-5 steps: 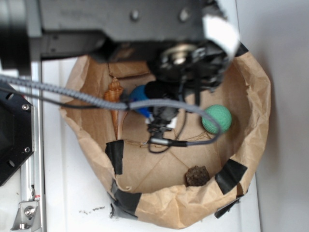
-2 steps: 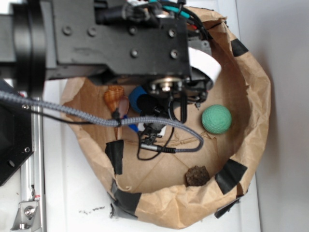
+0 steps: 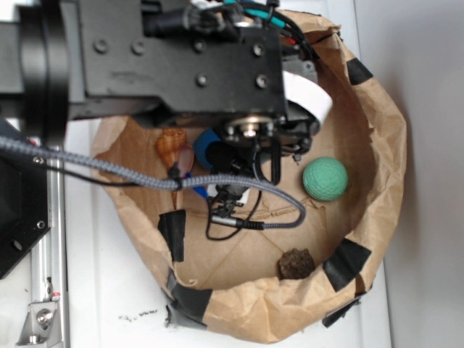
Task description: Grab the blue ball.
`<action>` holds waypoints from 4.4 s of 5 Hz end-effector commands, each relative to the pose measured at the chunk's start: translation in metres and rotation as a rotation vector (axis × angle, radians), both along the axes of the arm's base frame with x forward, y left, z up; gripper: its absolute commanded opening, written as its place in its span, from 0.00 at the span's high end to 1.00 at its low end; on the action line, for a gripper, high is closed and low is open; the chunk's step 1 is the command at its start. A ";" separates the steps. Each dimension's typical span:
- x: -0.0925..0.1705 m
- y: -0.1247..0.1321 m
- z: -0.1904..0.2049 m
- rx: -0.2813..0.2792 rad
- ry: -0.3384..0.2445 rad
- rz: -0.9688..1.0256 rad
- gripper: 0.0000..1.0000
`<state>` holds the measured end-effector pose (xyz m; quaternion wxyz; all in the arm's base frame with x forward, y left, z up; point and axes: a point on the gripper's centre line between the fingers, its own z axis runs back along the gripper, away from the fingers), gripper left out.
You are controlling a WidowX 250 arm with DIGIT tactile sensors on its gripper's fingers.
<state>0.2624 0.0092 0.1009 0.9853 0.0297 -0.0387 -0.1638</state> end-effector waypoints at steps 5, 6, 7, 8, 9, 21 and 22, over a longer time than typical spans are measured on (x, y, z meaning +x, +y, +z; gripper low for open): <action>-0.003 0.007 -0.050 -0.013 -0.057 0.049 0.00; 0.003 0.013 -0.048 -0.024 -0.057 0.067 0.00; 0.005 0.021 -0.042 -0.032 -0.068 0.085 0.00; 0.004 0.034 -0.052 0.004 -0.060 0.114 0.00; -0.002 0.034 -0.053 -0.007 -0.064 0.091 0.00; 0.023 -0.015 0.026 0.064 -0.143 0.092 1.00; 0.030 -0.031 0.038 0.138 -0.050 0.128 1.00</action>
